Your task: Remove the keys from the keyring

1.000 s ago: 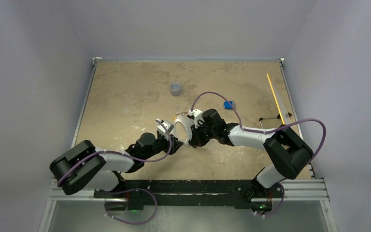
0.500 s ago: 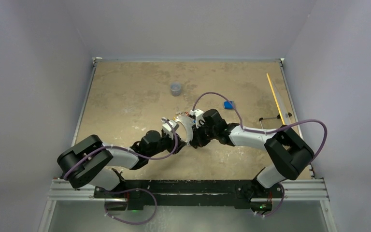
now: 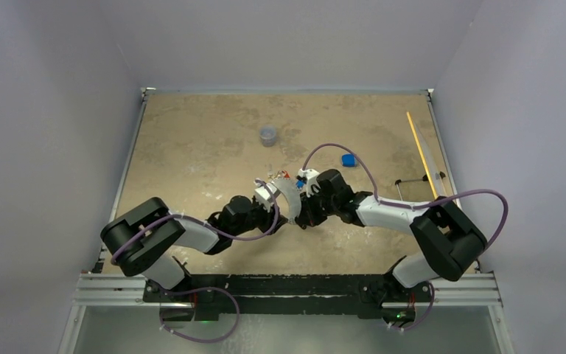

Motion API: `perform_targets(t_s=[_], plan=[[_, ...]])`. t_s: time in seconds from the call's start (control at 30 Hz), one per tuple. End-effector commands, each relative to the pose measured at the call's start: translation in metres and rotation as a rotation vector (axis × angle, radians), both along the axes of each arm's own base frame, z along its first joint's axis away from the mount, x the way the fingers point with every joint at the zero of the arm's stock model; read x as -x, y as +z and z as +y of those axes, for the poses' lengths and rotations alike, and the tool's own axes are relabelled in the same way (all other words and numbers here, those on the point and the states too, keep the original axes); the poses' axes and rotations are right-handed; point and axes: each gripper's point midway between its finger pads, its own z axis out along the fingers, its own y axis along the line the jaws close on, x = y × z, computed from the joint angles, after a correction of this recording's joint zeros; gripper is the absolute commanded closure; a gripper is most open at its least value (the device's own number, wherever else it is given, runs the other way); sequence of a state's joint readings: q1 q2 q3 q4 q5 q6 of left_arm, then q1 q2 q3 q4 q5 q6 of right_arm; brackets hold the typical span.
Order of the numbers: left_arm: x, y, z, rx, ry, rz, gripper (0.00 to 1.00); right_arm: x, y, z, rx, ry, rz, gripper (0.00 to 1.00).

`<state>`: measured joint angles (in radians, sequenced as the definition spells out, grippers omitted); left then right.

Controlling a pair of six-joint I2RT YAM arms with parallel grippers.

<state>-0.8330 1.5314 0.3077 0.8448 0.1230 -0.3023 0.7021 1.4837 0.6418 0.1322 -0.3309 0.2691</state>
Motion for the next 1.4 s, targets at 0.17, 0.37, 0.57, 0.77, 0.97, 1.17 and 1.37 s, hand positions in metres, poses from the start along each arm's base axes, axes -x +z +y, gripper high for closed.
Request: perform_targets(t_s=[0.17, 0.37, 0.57, 0.77, 0.97, 1.17, 1.37], plan=[[-0.003, 0.012, -0.027, -0.001, -0.145, -0.086, 0.61, 0.002, 0.008, -0.005, -0.038, -0.023, 0.0, 1.0], [-0.002, 0.009, -0.038, -0.009, -0.211, -0.095, 0.61, -0.001, 0.013, -0.003, -0.047, -0.02, -0.009, 1.0], [-0.001, 0.002, -0.042, -0.024, -0.243, -0.089, 0.66, -0.002, 0.015, -0.004, -0.047, -0.019, -0.015, 1.0], [0.003, -0.004, -0.041, -0.032, -0.255, -0.074, 0.69, -0.003, 0.016, -0.005, -0.047, -0.021, -0.022, 1.0], [0.003, -0.01, -0.044, -0.027, -0.259, -0.059, 0.86, -0.003, 0.017, -0.005, -0.049, -0.022, -0.024, 1.0], [0.006, -0.011, -0.046, -0.015, -0.271, -0.046, 0.9, -0.004, 0.02, -0.004, -0.056, -0.027, -0.03, 1.0], [0.009, -0.009, -0.046, -0.002, -0.273, -0.045, 0.77, -0.006, 0.021, -0.005, -0.054, -0.039, -0.033, 1.0]])
